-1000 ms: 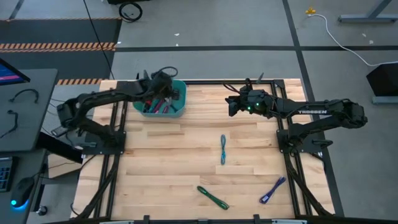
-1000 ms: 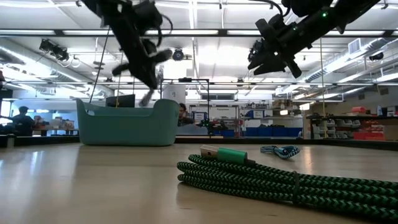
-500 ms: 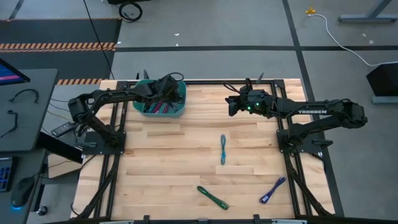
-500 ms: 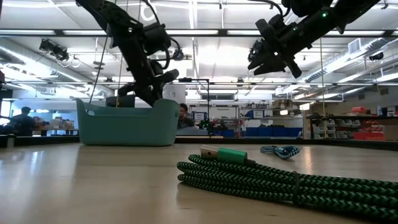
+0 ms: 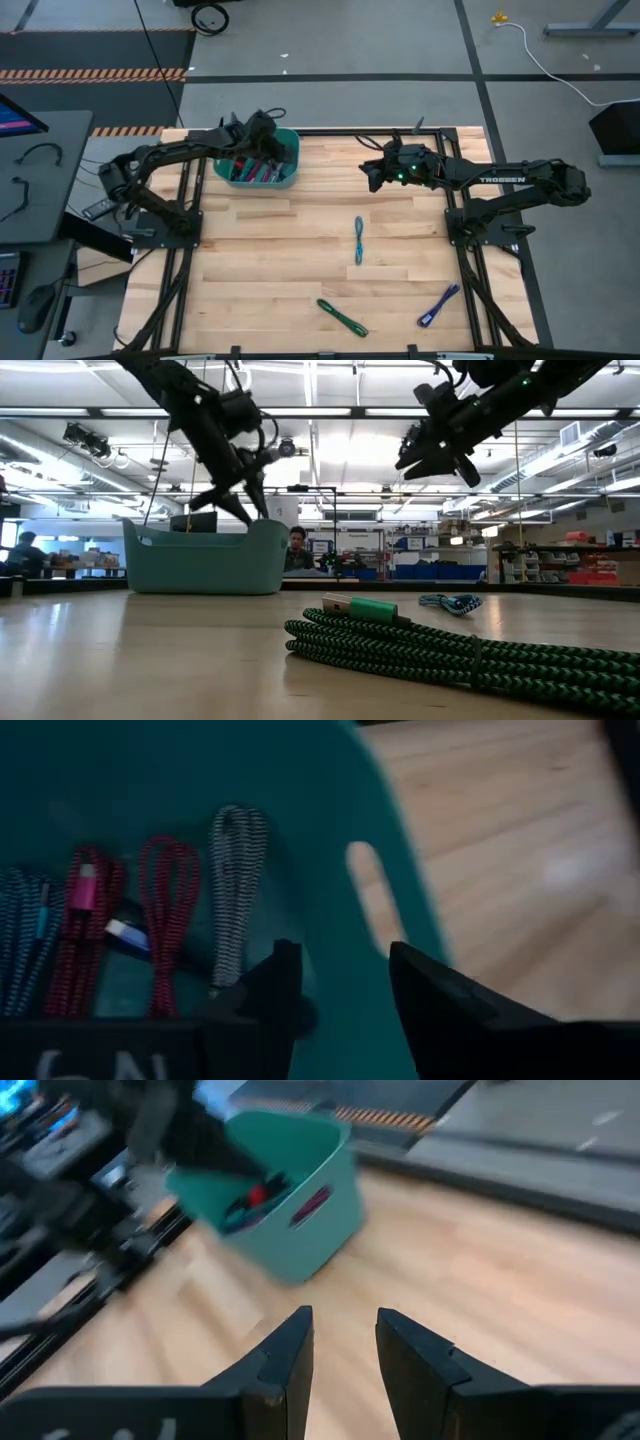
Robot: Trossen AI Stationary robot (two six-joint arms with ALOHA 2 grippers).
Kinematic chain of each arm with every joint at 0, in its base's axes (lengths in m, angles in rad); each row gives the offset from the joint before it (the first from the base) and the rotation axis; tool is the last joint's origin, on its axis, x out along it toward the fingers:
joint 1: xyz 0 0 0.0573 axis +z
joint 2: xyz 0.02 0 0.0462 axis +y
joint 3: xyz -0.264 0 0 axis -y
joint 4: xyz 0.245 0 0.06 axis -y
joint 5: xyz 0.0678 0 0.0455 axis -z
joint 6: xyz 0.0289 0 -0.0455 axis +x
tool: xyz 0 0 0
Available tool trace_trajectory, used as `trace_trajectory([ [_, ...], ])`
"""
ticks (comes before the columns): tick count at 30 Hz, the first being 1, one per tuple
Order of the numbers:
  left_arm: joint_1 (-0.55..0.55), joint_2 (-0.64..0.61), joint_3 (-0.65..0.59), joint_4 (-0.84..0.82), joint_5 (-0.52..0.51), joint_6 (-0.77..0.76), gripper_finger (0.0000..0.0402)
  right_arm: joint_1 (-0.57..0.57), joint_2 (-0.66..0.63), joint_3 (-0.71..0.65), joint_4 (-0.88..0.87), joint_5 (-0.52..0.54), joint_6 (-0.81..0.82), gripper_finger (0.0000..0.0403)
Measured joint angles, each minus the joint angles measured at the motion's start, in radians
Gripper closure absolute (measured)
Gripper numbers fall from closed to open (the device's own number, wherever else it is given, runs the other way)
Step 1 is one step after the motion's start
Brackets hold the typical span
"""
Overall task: Pick and place USB-C Cables
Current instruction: Put the blue USB charger cable into the green bin
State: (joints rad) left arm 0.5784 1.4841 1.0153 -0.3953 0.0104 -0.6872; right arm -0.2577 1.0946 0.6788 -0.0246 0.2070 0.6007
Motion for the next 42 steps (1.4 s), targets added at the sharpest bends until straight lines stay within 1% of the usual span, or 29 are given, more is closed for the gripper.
trace_trajectory([
  [2, -0.005, -0.047, 0.0, 0.002, 0.013, 0.003, 0.024, 0.003, 0.0, 0.0, -0.034, -0.071, 0.028, 0.0286],
  [5, -0.026, -0.127, 0.0, -0.004, 0.013, 0.046, 0.0245, 0.021, 0.0, 0.0, -0.127, -0.13, 0.125, 0.0286],
  [8, -0.058, -0.204, 0.0, -0.007, 0.012, 0.095, 0.0253, 0.052, 0.0, 0.0, -0.23, -0.154, 0.213, 0.0286],
  [10, -0.081, -0.252, 0.0, -0.017, 0.012, 0.117, 0.0257, 0.075, 0.0, 0.0, -0.268, -0.168, 0.278, 0.0286],
  [16, -0.16, -0.369, 0.0, -0.096, 0.01, 0.194, 0.026, 0.167, 0.032, 0.0, -0.287, -0.212, 0.451, 0.0286],
  [20, -0.21, -0.415, 0.001, -0.17, 0.008, 0.255, 0.026, 0.23, 0.13, 0.039, -0.336, -0.269, 0.552, 0.0286],
  [25, -0.245, -0.432, 0.001, -0.253, -0.044, 0.281, 0.026, 0.27, 0.31, 0.147, -0.433, -0.336, 0.643, 0.0286],
  [27, -0.252, -0.431, 0.001, -0.293, -0.057, 0.281, 0.026, 0.272, 0.38, 0.193, -0.461, -0.379, 0.678, 0.0286],
  [30, -0.268, -0.431, 0.001, -0.341, -0.059, 0.28, 0.0261, 0.272, 0.473, 0.251, -0.465, -0.468, 0.684, 0.0275],
  [35, -0.306, -0.431, 0.001, -0.398, -0.061, 0.281, 0.0266, 0.282, 0.58, 0.336, -0.505, -0.451, 0.684, 0.0235],
  [39, -0.336, -0.431, 0.001, -0.424, -0.062, 0.282, 0.0269, 0.295, 0.639, 0.388, -0.565, -0.355, 0.692, 0.0202],
  [42, -0.357, -0.431, 0.001, -0.424, -0.066, 0.283, 0.0269, 0.304, 0.685, 0.409, -0.597, -0.315, 0.712, 0.019],
])
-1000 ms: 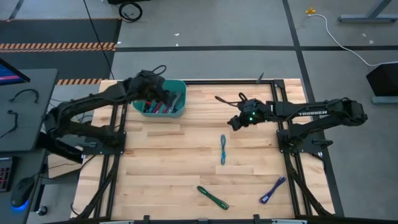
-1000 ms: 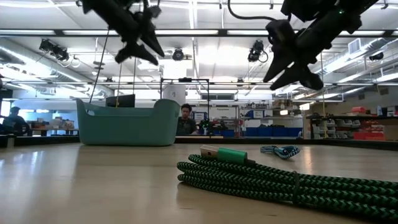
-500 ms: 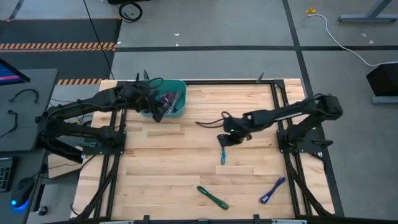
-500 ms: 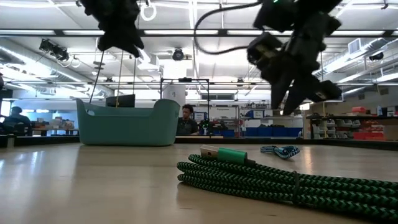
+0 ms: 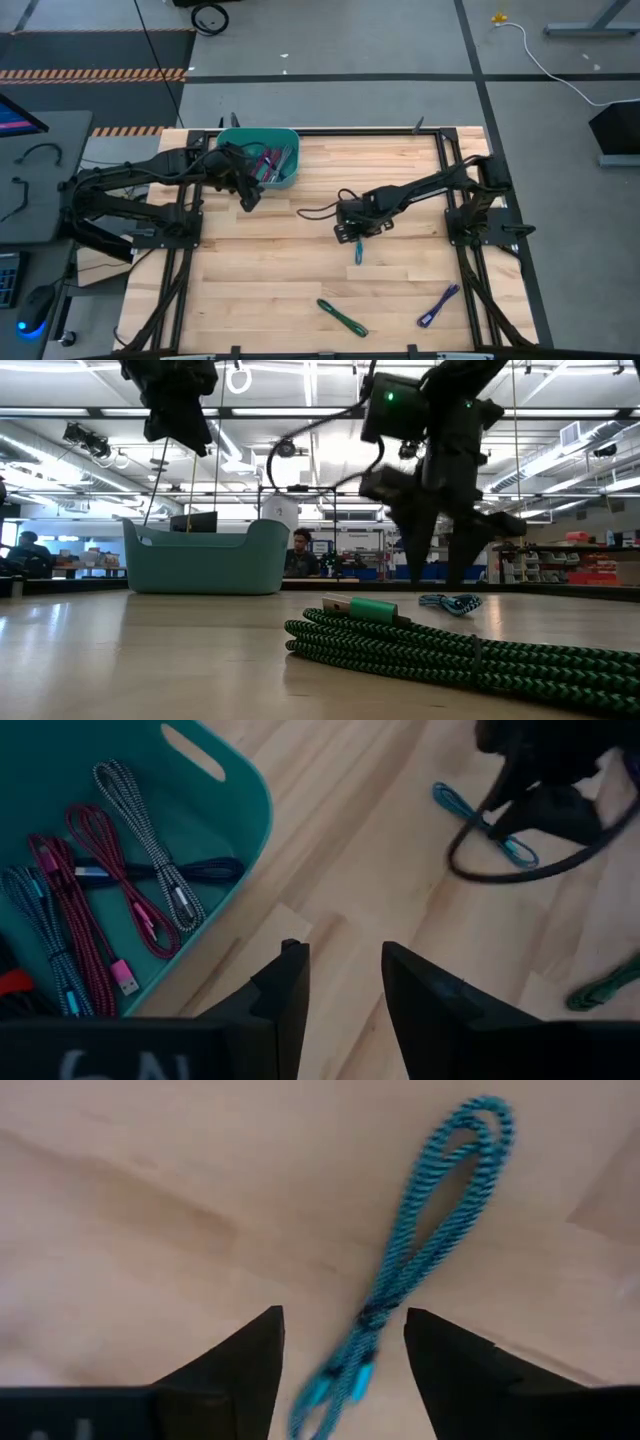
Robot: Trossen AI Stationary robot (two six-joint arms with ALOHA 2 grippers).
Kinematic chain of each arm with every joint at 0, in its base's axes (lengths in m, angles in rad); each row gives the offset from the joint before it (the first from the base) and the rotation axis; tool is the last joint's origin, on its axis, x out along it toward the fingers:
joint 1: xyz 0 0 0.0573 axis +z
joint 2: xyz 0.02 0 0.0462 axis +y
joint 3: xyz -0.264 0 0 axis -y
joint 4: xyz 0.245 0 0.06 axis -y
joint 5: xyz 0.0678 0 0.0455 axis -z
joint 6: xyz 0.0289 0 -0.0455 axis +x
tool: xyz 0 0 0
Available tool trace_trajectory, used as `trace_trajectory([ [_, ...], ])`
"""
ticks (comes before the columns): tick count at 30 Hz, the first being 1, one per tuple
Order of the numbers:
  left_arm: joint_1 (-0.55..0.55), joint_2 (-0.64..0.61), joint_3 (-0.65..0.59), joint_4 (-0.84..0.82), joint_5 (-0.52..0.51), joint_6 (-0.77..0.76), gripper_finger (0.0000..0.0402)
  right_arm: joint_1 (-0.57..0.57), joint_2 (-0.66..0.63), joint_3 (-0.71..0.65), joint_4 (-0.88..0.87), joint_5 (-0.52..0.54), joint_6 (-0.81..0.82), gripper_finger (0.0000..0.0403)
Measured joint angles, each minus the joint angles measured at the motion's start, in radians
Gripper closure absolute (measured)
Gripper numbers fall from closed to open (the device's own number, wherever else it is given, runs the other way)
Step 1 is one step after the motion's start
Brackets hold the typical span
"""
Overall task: Pick and place USB-C Cables
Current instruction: Put the blue USB charger cable into the green bin
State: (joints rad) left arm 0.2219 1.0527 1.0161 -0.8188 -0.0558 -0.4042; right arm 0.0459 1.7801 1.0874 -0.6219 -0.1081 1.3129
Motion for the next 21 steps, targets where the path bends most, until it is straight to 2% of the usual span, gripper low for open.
trace_trajectory([
  [4, -0.026, 0.0, 0.0, -0.01, -0.026, 0.0, 0.0269, 0.015, 0.06, 0.007, 0.0, 0.02, 0.016, 0.0193],
  [8, -0.051, 0.0, 0.0, -0.026, -0.037, 0.0, 0.0269, 0.032, 0.094, 0.012, -0.008, 0.061, 0.022, 0.0214],
  [12, -0.069, 0.0, 0.0, -0.026, -0.041, 0.0, 0.0269, 0.048, 0.106, 0.012, -0.025, 0.113, -0.007, 0.0269],
  [17, -0.087, 0.0, 0.0, -0.026, -0.056, 0.0, 0.0269, 0.052, 0.092, 0.01, -0.038, 0.129, -0.068, 0.0373],
  [19, -0.097, 0.0, 0.0, -0.026, -0.056, -0.003, 0.0269, 0.044, 0.066, 0.007, -0.037, 0.126, -0.086, 0.0385],
  [21, -0.111, -0.007, 0.0, -0.028, -0.05, -0.011, 0.0269, 0.031, 0.039, 0.015, -0.081, 0.137, -0.086, 0.0378],
])
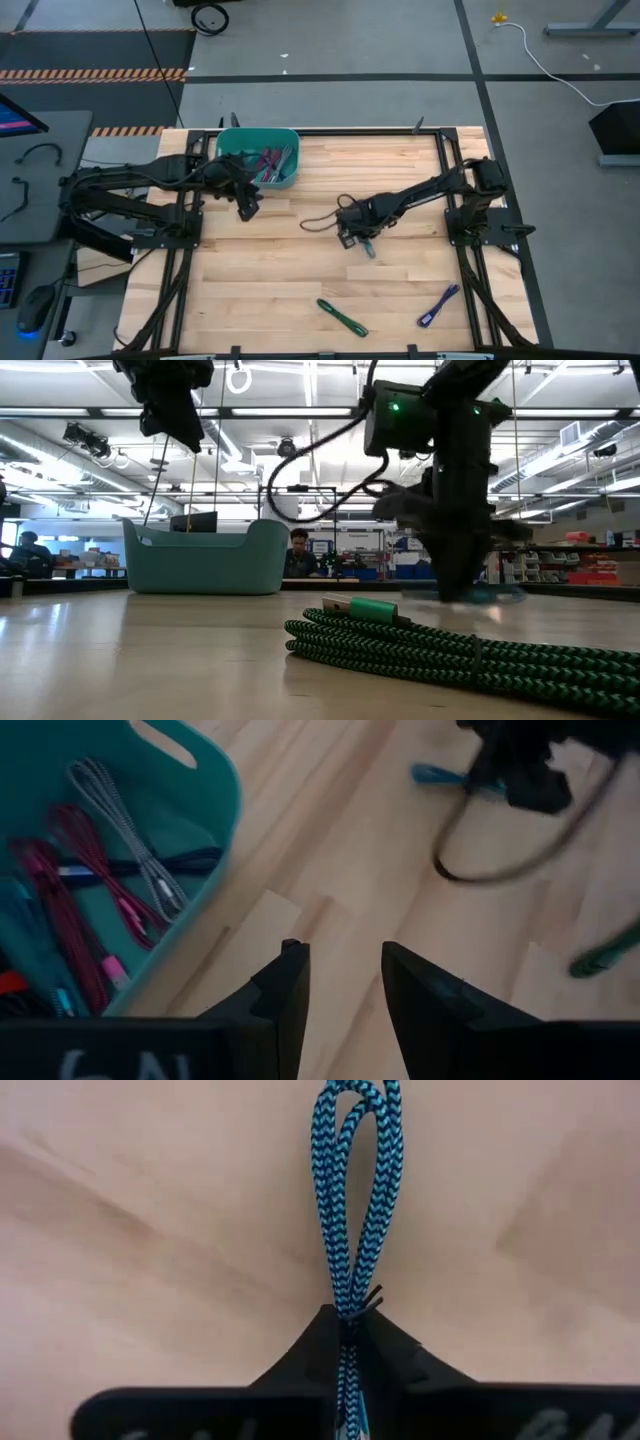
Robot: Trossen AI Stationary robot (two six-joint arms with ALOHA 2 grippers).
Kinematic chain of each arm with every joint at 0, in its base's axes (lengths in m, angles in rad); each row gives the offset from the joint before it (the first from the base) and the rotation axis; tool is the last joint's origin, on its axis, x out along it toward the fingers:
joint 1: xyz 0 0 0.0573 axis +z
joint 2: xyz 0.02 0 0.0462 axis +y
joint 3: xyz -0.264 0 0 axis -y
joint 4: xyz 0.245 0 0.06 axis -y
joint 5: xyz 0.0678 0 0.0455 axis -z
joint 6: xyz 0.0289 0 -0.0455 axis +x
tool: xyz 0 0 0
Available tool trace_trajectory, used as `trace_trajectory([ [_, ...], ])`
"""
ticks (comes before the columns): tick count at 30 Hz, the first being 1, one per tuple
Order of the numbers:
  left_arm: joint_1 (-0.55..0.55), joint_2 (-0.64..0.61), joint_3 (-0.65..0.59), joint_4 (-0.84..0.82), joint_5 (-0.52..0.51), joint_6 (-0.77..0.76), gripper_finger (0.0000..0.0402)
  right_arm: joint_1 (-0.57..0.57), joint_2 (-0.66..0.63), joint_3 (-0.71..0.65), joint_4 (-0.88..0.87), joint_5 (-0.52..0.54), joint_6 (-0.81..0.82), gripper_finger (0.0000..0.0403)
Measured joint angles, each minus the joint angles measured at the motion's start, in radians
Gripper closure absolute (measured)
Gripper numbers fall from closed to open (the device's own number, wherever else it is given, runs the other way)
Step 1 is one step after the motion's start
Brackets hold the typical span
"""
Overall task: Pick and place USB-C Cables
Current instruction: Put the blue USB charger cable into the green bin
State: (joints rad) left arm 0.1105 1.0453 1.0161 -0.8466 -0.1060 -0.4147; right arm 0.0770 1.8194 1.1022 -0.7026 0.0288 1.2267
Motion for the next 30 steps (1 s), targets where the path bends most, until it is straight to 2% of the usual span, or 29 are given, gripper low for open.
trace_trajectory([
  [3, -0.025, -0.04, 0.0, -0.004, 0.027, -0.048, 0.0269, -0.033, -0.067, 0.077, 0.034, -0.006, -0.005, 0.0373],
  [6, -0.049, -0.093, 0.023, -0.007, 0.029, -0.072, 0.0269, -0.075, -0.096, 0.184, 0.062, -0.014, -0.082, 0.0385],
  [11, -0.065, -0.184, 0.098, -0.004, -0.067, -0.036, 0.0269, -0.18, -0.079, 0.385, 0.23, 0.036, -0.23, 0.0385],
  [16, -0.064, -0.256, 0.167, 0.002, -0.232, 0.017, 0.0269, -0.292, 0.056, 0.519, 0.457, 0.017, -0.275, 0.0385],
  [20, -0.063, -0.299, 0.174, 0.001, -0.333, 0.033, 0.0269, -0.352, 0.213, 0.671, 0.601, 0.015, -0.288, 0.0385],
  [26, -0.063, -0.322, 0.174, -0.044, -0.345, 0.007, 0.0269, -0.381, 0.475, 0.985, 0.599, 0.011, -0.253, 0.0385],
  [30, -0.063, -0.32, 0.174, -0.079, -0.346, -0.002, 0.0269, -0.382, 0.615, 1.157, 0.538, 0.016, -0.205, 0.0385],
])
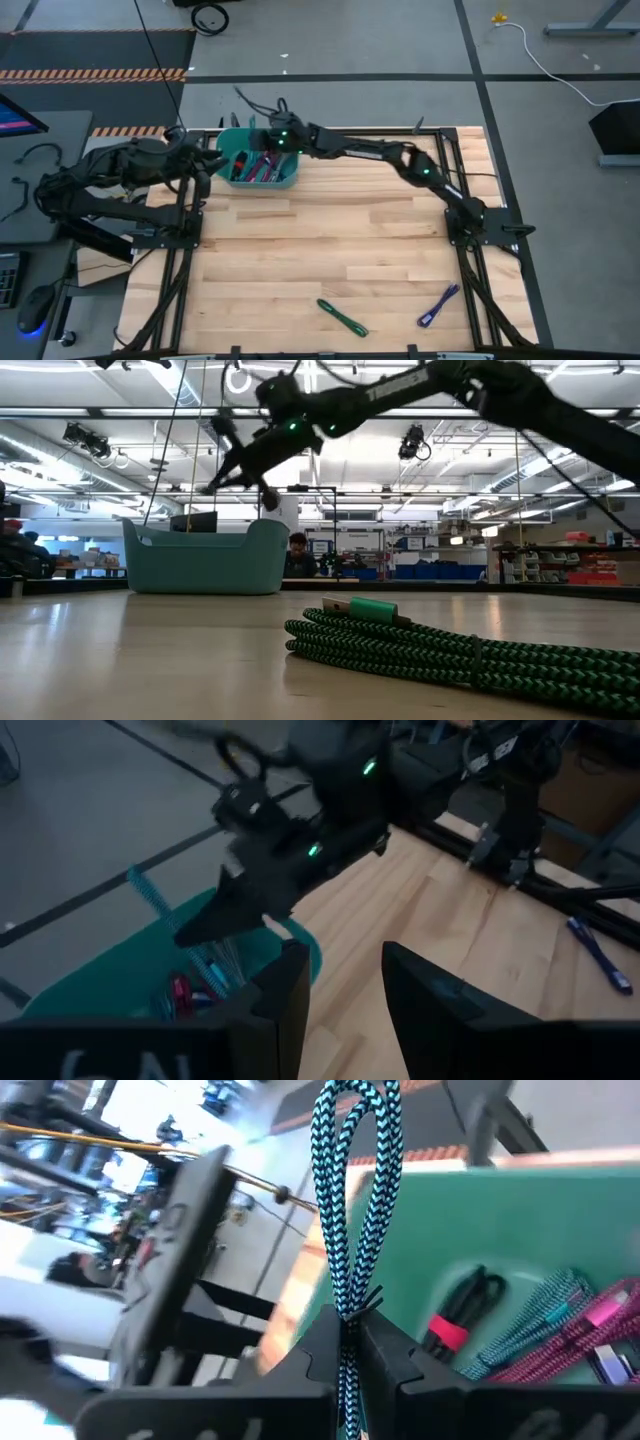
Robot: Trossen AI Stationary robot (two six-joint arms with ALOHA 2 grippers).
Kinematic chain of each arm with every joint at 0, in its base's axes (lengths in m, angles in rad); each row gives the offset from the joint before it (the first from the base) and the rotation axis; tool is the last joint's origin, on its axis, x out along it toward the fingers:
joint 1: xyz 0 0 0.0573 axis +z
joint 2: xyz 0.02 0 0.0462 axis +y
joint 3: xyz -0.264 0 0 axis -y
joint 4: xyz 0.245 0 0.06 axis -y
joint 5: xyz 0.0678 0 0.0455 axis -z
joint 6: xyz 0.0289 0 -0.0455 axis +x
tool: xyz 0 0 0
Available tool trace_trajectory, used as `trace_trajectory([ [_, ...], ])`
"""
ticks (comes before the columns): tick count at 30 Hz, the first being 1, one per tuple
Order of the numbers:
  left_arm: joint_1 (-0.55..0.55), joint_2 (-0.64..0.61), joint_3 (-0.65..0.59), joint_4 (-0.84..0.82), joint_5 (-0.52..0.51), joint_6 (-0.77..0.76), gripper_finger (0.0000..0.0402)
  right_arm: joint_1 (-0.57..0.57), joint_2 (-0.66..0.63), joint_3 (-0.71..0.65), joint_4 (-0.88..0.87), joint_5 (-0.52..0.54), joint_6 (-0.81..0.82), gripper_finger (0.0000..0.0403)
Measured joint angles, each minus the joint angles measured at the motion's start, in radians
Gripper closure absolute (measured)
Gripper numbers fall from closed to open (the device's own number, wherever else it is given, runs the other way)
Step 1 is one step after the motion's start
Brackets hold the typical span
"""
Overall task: Pick and place USB-C Cables
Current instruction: Put the blue USB charger cable into the green bin
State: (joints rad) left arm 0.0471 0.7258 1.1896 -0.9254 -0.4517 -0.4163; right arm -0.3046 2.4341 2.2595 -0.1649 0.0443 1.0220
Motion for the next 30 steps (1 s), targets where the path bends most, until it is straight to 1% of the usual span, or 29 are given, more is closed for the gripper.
trace_trajectory([
  [3, 0.0, 0.0, 0.0, -0.01, 0.0, -0.017, 0.0269, 0.0, 0.083, 0.087, -0.033, 0.022, 0.032, 0.0385],
  [4, 0.0, 0.0, 0.0, -0.01, 0.0, -0.018, 0.0269, 0.0, 0.1, 0.097, -0.016, 0.026, 0.033, 0.0385],
  [6, 0.0, 0.0, 0.0, -0.01, 0.0, -0.018, 0.0269, 0.0, 0.116, 0.083, 0.015, 0.033, 0.054, 0.0385],
  [10, 0.0, 0.0, 0.0, -0.009, 0.0, -0.018, 0.0269, -0.009, 0.154, 0.079, -0.026, 0.008, 0.174, 0.0378],
  [13, 0.0, 0.0, 0.0, -0.009, 0.0, -0.018, 0.0269, -0.01, 0.167, 0.077, -0.034, 0.0, 0.21, 0.0357],
  [17, 0.0, 0.0, 0.0, -0.01, 0.0, -0.017, 0.0269, -0.009, 0.167, 0.078, -0.037, -0.01, 0.214, 0.0333],
  [24, 0.0, 0.0, 0.0, -0.017, -0.024, -0.01, 0.0269, -0.011, 0.167, 0.078, -0.036, -0.01, 0.214, 0.0311],
  [26, 0.0, 0.0, 0.0, -0.017, -0.027, -0.01, 0.0269, -0.012, 0.167, 0.078, -0.013, -0.023, 0.213, 0.0305],
  [30, 0.0, 0.0, 0.0, -0.017, -0.027, -0.014, 0.0269, -0.02, 0.166, 0.078, 0.091, -0.08, 0.209, 0.0286],
])
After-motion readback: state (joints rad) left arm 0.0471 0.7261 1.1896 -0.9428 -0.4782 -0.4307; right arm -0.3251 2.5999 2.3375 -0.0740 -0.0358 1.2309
